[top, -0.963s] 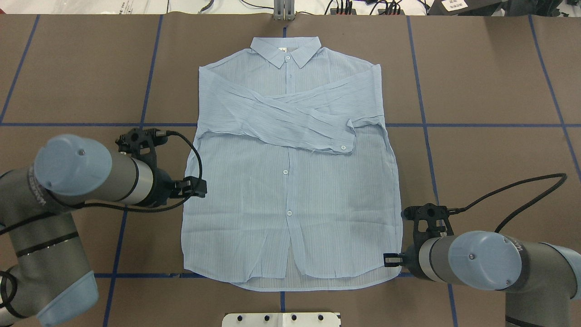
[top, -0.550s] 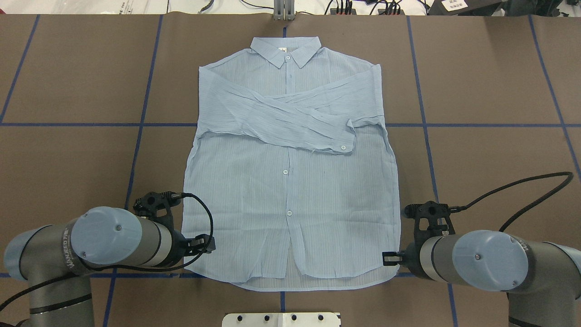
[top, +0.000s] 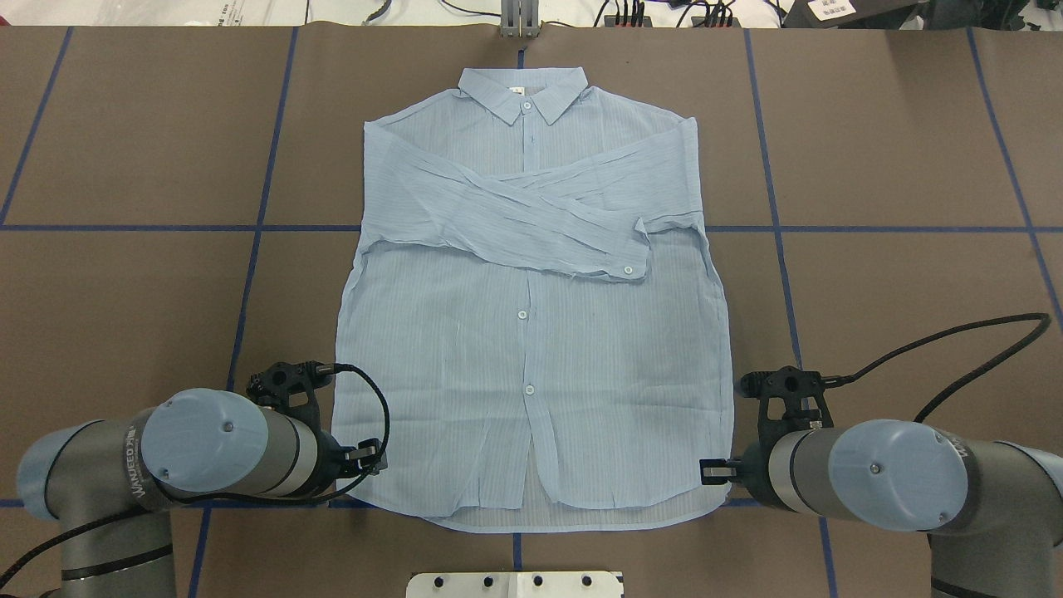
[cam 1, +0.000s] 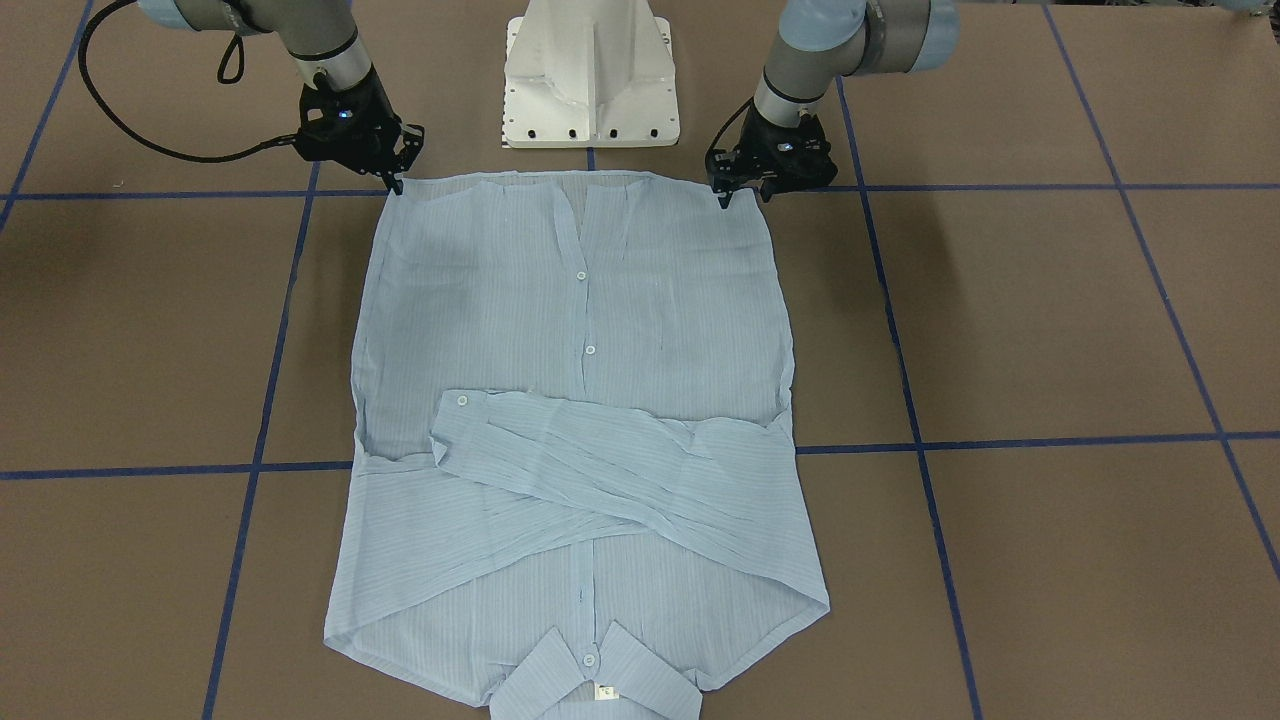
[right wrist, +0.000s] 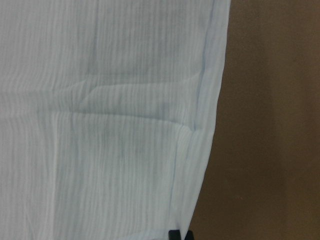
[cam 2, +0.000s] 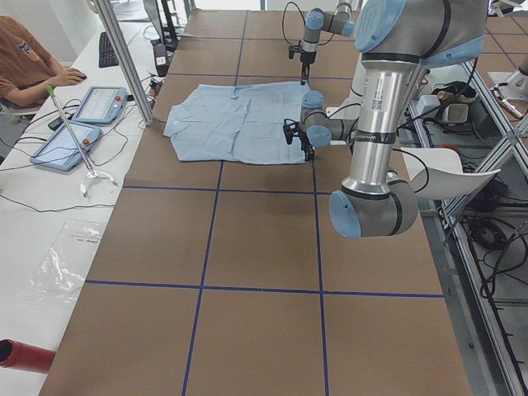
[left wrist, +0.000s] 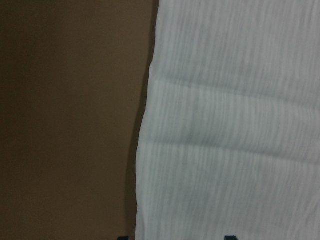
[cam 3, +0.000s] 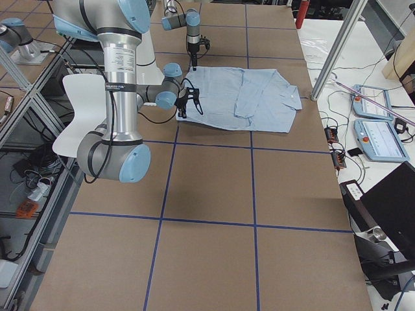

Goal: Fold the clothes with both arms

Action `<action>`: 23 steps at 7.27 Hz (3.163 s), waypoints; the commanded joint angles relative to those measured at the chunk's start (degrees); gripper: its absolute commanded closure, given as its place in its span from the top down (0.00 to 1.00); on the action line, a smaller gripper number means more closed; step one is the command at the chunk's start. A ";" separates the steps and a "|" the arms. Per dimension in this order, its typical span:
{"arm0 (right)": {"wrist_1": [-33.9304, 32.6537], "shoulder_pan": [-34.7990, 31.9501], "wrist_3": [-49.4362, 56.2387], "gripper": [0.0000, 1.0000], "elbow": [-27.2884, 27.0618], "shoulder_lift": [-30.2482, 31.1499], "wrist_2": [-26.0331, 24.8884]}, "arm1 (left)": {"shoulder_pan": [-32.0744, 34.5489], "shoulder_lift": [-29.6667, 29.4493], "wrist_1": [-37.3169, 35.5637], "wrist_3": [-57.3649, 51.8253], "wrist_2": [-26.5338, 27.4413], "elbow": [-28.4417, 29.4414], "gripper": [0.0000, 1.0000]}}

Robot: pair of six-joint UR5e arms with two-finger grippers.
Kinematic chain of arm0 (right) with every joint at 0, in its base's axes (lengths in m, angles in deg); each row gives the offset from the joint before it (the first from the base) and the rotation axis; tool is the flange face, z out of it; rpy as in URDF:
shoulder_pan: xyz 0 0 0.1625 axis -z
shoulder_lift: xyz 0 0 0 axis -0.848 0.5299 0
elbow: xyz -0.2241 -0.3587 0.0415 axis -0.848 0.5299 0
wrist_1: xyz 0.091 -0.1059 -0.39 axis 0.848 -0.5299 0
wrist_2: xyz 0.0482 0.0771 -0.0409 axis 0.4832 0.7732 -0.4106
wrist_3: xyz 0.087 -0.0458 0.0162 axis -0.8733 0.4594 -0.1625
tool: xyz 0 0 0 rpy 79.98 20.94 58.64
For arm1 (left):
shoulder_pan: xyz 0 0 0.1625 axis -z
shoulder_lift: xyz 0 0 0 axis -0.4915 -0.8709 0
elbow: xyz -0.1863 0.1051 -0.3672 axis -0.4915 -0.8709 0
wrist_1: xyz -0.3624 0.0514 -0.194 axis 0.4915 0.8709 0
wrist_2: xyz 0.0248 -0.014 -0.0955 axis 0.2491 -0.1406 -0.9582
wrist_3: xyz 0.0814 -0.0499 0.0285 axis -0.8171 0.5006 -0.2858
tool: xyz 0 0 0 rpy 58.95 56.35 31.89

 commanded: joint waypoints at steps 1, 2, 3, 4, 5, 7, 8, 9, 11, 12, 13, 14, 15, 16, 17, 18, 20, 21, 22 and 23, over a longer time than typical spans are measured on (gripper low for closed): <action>0.00 -0.08 0.07 0.00 0.06 -0.04 0.01 | -0.03 -0.10 -0.08 0.01 0.00 0.83 0.55; 0.00 -0.08 0.07 0.00 0.06 -0.04 0.01 | 0.06 -0.10 -0.08 0.01 0.09 1.18 0.52; 0.00 -0.08 0.07 0.00 0.24 -0.04 0.01 | 0.24 -0.10 -0.17 0.01 0.35 1.36 0.49; 0.00 -0.08 0.07 0.00 0.24 -0.04 0.01 | 0.41 -0.10 -1.12 0.01 0.87 1.36 0.46; 0.00 -0.08 0.07 0.00 0.24 -0.04 0.01 | 0.59 -0.18 -2.00 0.01 0.88 1.27 0.38; 0.00 -0.17 -0.02 0.00 0.24 -0.04 0.10 | 0.41 -0.27 -2.10 0.01 0.88 1.01 0.19; 0.00 -0.17 0.07 0.00 0.24 0.05 0.10 | 0.24 -0.45 -2.10 0.01 0.88 0.83 0.10; 0.00 -0.17 0.07 0.00 0.33 0.05 0.10 | 0.06 -0.71 -2.10 -0.08 0.79 0.74 0.08; 0.00 -0.60 0.07 0.00 0.24 -0.04 0.01 | 0.15 -0.80 -2.10 -0.34 0.62 0.31 0.00; 0.00 -1.65 0.07 0.00 0.41 0.05 0.27 | 0.41 -0.63 -2.10 -1.21 0.53 0.13 0.00; 0.09 -2.62 0.24 0.00 0.41 -0.04 0.45 | 0.85 -0.54 -2.19 -3.05 0.53 -0.83 0.00; 0.18 -3.93 0.42 0.00 0.15 -0.13 0.97 | 1.20 -0.36 -2.19 -4.98 0.53 -1.88 0.00; 0.18 -5.69 0.68 0.00 0.15 -0.21 2.81 | 1.64 -0.36 -2.10 -5.18 0.53 -1.89 0.00; 0.26 -6.57 0.77 0.00 0.06 -0.21 3.52 | 2.43 -0.19 -2.10 -5.27 0.35 -1.89 0.00; 0.26 -7.02 0.77 0.00 0.06 -0.74 3.62 | 2.61 -0.10 -2.10 -7.70 0.35 -1.89 0.00; 0.26 -7.72 0.77 0.00 0.06 -0.83 4.40 | 2.87 0.08 -2.10 -9.12 0.44 -1.89 0.00; 0.18 -8.86 0.86 0.00 0.06 -0.74 5.20 | 3.22 0.25 -2.10 -9.22 0.35 -1.89 0.00; 0.26 -9.74 0.86 0.00 0.06 -0.66 6.16 | 3.23 0.26 -2.10 -9.31 0.35 -1.98 0.00; 0.26 -10.27 0.94 0.00 0.06 -0.57 6.51 | 3.31 0.78 -2.10 -9.22 0.26 -3.20 0.00; 0.26 -10.53 0.86 0.00 -0.02 -0.65 6.52 | 4.27 0.96 -2.10 -9.22 -1.48 -4.17 0.00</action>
